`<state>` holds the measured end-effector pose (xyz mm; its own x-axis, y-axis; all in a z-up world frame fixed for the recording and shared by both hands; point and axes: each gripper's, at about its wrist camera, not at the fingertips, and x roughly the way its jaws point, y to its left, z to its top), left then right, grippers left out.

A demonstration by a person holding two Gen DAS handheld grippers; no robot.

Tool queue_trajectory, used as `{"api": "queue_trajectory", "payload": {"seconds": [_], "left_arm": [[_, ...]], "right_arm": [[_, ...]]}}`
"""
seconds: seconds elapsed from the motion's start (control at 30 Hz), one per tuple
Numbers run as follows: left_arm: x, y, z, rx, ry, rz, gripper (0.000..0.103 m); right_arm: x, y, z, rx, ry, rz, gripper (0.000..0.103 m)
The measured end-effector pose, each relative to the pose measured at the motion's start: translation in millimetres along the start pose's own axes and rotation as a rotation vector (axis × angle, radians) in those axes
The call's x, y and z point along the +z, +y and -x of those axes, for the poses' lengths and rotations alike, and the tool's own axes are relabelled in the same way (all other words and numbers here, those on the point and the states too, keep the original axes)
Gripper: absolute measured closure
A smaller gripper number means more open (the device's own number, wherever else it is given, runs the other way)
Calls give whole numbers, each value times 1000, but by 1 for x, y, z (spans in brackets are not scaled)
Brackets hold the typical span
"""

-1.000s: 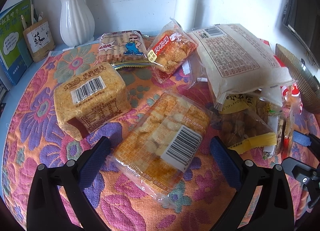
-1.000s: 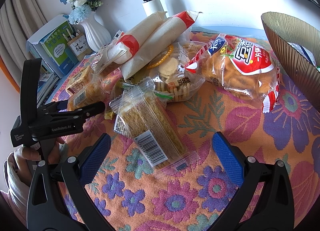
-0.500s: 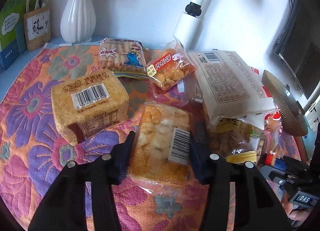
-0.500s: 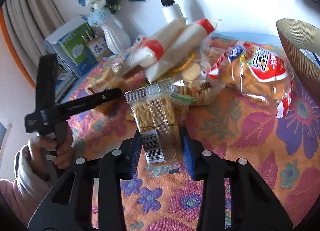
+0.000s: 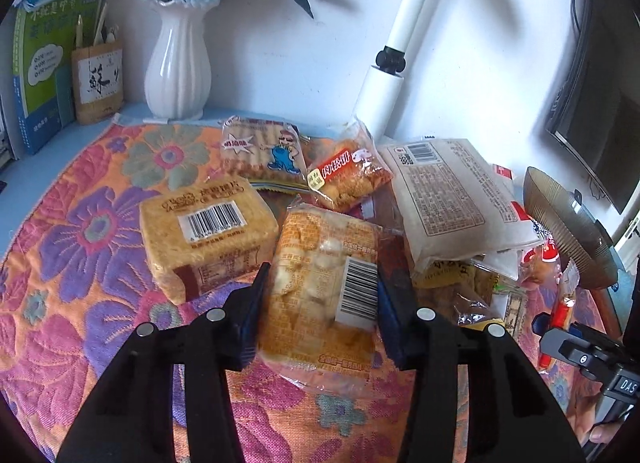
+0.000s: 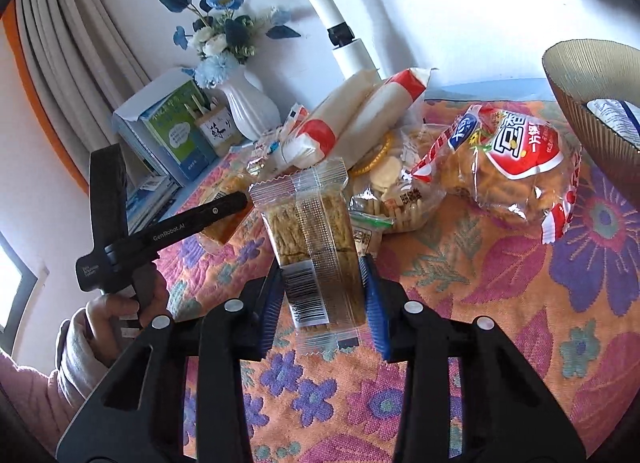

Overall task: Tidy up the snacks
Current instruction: 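Carry both packs to the glass bowl and open both tools over it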

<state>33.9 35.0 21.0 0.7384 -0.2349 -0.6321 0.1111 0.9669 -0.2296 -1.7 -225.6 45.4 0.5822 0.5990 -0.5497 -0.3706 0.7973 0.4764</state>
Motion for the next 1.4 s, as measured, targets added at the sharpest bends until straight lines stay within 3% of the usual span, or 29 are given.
{"api": "queue_trajectory", "payload": {"seconds": [0.37, 0.47, 0.57, 0.7, 0.93, 1.1, 1.27, 1.33, 1.37, 1.4], "left_arm": [[-1, -4, 23, 18, -109, -44, 56], [3, -13, 30, 59, -124, -83, 56], [14, -30, 45, 25, -138, -106, 56], [41, -74, 68, -40, -181, -165, 56], [84, -168, 54, -153, -136, -176, 56], [89, -240, 25, -258, -89, -209, 56], [77, -309, -9, -376, 6, -252, 56], [69, -328, -23, -397, 55, -270, 51], [65, -336, -31, -399, 82, -282, 48], [62, -341, -36, -397, 99, -292, 34]], "right_arm": [[2, -3, 8, 4, -49, -30, 64], [6, -5, 21, 36, -79, -64, 64], [17, -6, 46, 18, -115, -87, 64], [42, -16, 90, 13, -174, -133, 64], [96, -78, 157, -239, -210, -189, 64], [115, -143, 173, -349, -185, -267, 64], [120, -191, 169, -395, -135, -335, 64], [122, -200, 165, -431, -125, -344, 54], [121, -205, 164, -446, -122, -346, 44], [122, -205, 161, -455, -118, -342, 24]]}}
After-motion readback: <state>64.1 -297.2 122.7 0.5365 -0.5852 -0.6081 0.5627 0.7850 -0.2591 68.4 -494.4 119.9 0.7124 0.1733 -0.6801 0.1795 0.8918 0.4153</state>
